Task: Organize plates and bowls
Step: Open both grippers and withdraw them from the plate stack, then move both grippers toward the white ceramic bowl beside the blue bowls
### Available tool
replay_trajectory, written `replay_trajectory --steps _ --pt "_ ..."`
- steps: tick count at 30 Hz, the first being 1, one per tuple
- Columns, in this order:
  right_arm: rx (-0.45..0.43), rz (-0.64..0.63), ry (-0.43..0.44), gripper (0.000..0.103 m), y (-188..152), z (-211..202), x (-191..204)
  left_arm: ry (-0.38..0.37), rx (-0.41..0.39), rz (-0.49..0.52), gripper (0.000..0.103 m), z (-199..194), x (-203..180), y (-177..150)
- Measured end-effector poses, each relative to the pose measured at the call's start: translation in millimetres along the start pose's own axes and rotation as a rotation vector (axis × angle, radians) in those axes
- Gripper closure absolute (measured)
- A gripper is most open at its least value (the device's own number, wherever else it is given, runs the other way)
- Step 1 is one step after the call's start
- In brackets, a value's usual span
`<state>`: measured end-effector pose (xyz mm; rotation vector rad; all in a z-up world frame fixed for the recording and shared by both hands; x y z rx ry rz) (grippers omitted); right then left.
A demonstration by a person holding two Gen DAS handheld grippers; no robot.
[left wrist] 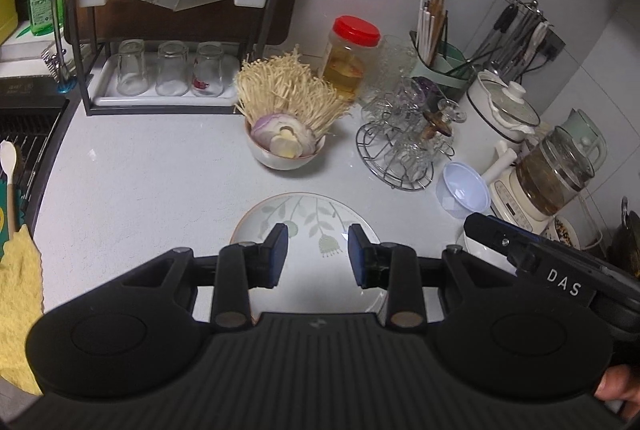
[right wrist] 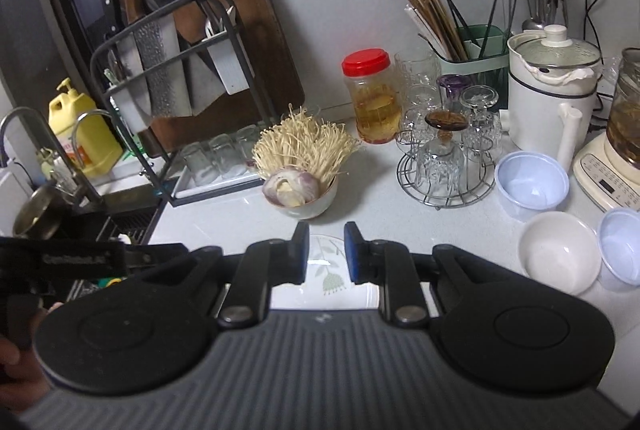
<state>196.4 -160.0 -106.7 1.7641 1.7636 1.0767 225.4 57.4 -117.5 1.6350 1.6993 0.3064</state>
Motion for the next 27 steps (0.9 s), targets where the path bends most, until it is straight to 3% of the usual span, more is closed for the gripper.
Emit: replay_trajectory --steps 12,27 --pt "-0.005 0.053 -0.053 0.081 -11.6 -15.5 4.3 -0.06 0.021 0.075 0.066 7.6 -7.4 -2.4" --pt "-0.004 0.192 -0.268 0.08 -25.3 -19.2 -5.1 -0.221 0.108 0.174 0.066 46.6 -9.3 8.2"
Point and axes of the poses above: each gripper's, at about its wrist camera, not at the fingertips, and z roughly the way its jaws point, x to its left, y to its top, the point moved 4 cm from there along z, roughly the way its jaws point, and after that the axes turned 3 degrees about -y, right-handed, at the moved point
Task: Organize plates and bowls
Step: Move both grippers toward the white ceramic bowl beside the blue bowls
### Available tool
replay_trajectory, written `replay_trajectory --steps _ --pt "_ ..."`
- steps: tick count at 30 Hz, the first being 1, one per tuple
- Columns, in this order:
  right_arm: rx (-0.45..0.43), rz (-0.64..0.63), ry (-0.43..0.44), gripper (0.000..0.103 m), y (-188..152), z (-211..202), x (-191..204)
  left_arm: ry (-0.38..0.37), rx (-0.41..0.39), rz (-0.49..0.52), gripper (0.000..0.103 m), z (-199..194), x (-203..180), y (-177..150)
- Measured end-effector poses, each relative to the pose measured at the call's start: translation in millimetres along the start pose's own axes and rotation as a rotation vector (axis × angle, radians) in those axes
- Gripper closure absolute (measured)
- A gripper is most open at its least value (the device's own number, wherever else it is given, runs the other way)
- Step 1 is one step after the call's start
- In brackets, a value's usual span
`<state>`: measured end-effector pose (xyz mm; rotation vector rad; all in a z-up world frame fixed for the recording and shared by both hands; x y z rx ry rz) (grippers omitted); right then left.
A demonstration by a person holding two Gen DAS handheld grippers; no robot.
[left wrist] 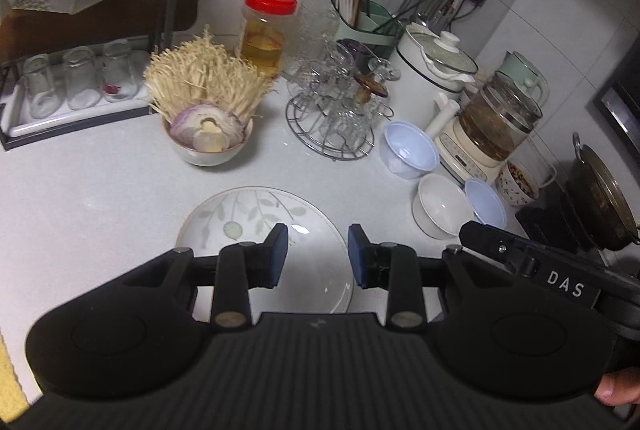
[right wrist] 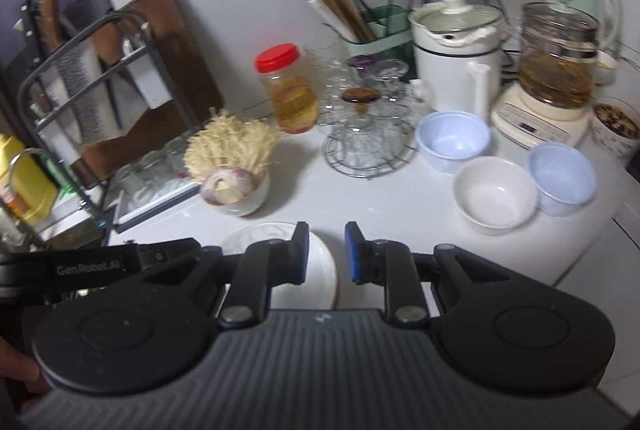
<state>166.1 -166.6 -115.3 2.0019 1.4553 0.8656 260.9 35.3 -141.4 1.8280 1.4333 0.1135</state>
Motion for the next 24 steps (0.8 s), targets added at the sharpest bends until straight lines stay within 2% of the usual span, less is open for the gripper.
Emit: replay_trajectory --steps 9,11,12,13,15,17,20,22,24 --pt "0.004 0.112 -0.102 0.079 -5.2 4.5 -34.1 -0.087 0.056 0.063 0.066 38.4 -30.7 10.9" --pt "0.005 0.137 -0.118 0.079 -3.5 6.8 -45.4 -0.1 0.064 0.075 0.06 48.5 -40.3 15.5" --pt "0.005 0.149 -0.124 0.068 -1.7 8.4 -52.0 -0.104 0.068 0.081 0.058 53.4 -45.7 18.0" --pt "0.003 0.163 -0.132 0.054 0.4 10.3 -59.5 -0.11 0.072 0.089 0.054 59.3 -51.1 20.1" --pt "-0.006 0.188 -0.14 0.043 5.3 14.6 -75.0 -0.117 0.081 0.101 0.048 72.6 -62.0 23.2" --pt "-0.001 0.193 -0.144 0.044 10.1 21.3 -89.9 -0.121 0.095 0.104 0.042 89.8 -72.7 25.5" --pt "0.026 0.21 -0.147 0.044 16.0 34.7 -116.7 -0.118 0.119 0.091 0.042 119.6 -88.2 29.6" --pt "0.051 0.224 -0.148 0.044 18.9 45.9 -135.2 -0.094 0.11 0.048 0.042 135.8 -94.6 36.3" --pt "0.079 0.238 -0.149 0.044 21.7 57.5 -152.1 -0.104 0.108 0.023 0.042 150.9 -102.8 42.7"
Point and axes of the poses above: each gripper's, at about its wrist camera, not at the fingertips, and z roughly the way its jaws point, x to its left, y to its top, the point moved 4 cm from there along z, roughly the way its jaws point, and after that the axes turned 3 degrees about -y, right-handed, at the moved point
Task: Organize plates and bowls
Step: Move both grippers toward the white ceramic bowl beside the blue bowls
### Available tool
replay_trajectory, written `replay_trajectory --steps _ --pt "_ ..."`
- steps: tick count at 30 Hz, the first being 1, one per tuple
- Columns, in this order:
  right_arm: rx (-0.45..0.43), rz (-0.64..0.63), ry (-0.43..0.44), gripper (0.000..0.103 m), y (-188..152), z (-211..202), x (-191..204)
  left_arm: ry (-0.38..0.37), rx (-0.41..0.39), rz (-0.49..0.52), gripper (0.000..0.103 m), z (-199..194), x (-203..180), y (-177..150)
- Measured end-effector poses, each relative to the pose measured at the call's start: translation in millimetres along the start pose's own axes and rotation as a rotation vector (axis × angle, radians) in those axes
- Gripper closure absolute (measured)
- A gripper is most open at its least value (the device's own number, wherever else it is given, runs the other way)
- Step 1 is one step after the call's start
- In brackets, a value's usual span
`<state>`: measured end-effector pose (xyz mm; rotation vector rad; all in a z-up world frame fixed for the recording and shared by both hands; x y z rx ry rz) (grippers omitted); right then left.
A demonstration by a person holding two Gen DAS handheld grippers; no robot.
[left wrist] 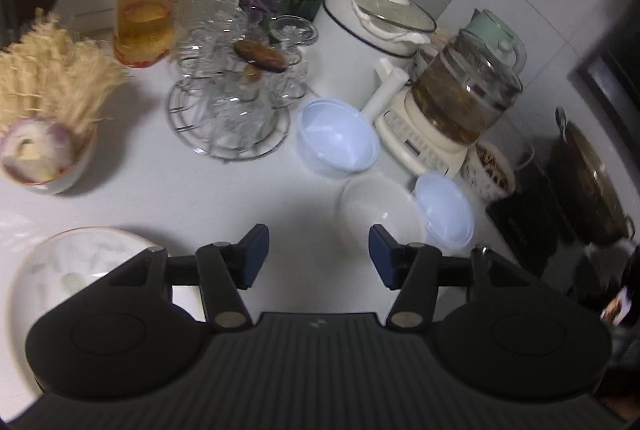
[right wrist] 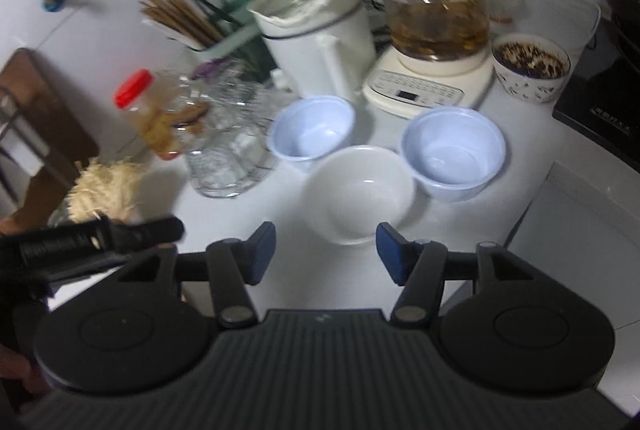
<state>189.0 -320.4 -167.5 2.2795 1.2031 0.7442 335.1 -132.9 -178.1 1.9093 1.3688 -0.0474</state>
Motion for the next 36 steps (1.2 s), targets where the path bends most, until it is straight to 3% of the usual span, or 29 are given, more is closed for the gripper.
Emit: replay_trajectory --steps 7,12,16,20,25,31,36 --pt "0.118 0.026 0.003 0.045 12.3 49.5 -34.6 0.043 0.07 0.002 0.043 59.0 -13.7 5.0" --pt "0.191 0.031 0.015 0.056 15.1 78.9 -51.1 0.043 0.116 -0.046 0.046 91.5 -12.9 0.8" --pt "0.226 0.023 0.032 0.065 18.1 96.9 -60.1 0.055 0.14 -0.053 0.054 111.2 -15.3 -1.1" --pt "0.243 0.007 0.046 0.068 22.6 110.9 -64.7 0.049 0.155 -0.086 0.064 127.0 -14.5 -2.4" --pt "0.258 -0.022 0.058 0.081 25.0 123.9 -63.5 0.042 0.171 -0.115 0.079 140.6 -13.8 -6.3" --pt "0.263 -0.027 0.08 0.088 26.3 127.9 -61.0 0.021 0.169 -0.177 0.086 145.2 -4.5 -13.4" --pt "0.259 -0.052 0.094 0.089 27.9 126.0 -59.7 0.025 0.169 -0.161 0.091 143.5 -8.3 -17.3"
Point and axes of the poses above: each gripper's, at about its wrist camera, not at the fingertips, and z roughly the way its jaws point, x to its left, y to its top, the point moved 4 cm from there along z, roughly the way its jaws point, and after that the axes turned 3 degrees about -y, right-handed, at the moved point
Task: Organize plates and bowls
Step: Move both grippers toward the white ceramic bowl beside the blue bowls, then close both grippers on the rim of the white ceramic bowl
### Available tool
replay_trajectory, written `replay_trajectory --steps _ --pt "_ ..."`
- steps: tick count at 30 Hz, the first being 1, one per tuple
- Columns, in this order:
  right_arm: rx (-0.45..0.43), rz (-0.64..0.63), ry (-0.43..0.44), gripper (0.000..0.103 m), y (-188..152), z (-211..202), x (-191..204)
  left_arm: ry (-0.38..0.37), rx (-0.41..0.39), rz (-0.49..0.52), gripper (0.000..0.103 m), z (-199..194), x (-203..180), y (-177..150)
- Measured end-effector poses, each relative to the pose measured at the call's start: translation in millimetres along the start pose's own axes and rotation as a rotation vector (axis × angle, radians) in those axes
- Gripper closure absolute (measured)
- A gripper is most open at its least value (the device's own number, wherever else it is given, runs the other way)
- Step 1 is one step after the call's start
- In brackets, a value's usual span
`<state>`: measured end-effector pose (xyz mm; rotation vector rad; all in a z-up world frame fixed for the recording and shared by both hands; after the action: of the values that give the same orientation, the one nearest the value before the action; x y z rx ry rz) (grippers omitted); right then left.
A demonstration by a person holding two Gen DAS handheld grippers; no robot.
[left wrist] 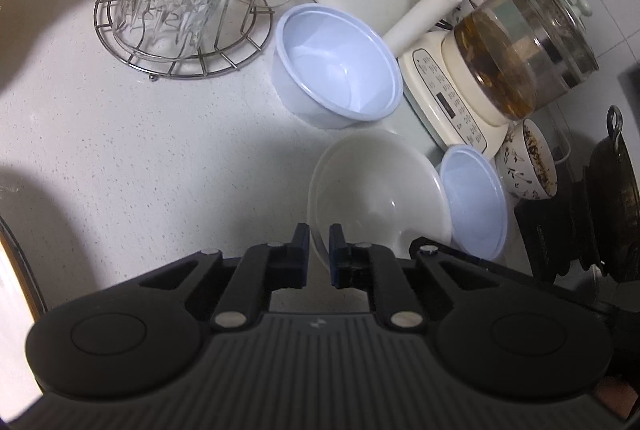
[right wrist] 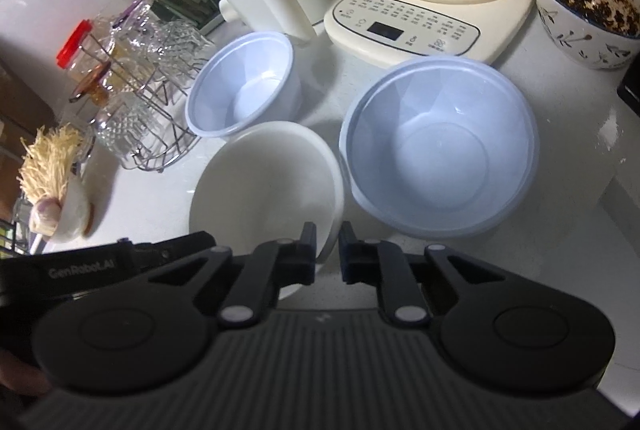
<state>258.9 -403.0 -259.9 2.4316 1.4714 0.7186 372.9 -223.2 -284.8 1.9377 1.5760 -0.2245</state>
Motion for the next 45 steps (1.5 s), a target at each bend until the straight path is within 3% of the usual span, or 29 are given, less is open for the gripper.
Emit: replay_trajectory --steps 17,24,35,45 --pt "-0.021 -0.028 0.045 0.09 6.5 -34.2 18.8 0.008 -0.047 0.021 0.091 -52.1 -13.9 -1.2" --pt "-0.066 -0.017 0.075 0.09 10.7 -53.5 41.9 0.031 -0.115 0.062 0.091 -87.0 -16.6 6.3" --pt "-0.119 -0.106 0.114 0.09 21.2 -74.4 81.3 0.011 -0.191 0.019 0.09 -131.2 -0.7 12.5" --pt "-0.135 -0.194 0.176 0.09 20.0 -78.8 129.4 0.037 -0.272 -0.015 0.09 -176.4 28.5 12.9"
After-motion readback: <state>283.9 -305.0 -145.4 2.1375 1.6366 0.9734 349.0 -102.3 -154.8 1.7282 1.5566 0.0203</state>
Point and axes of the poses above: each gripper's, at about its wrist camera, not at the fingertips, and z roughly the way its jaws point, x to its left, y to its top, the point moved 4 cm from there along z, roughly the way its jaws point, and after that the axes turned 3 degrees about -y, right-handed, at the moved point
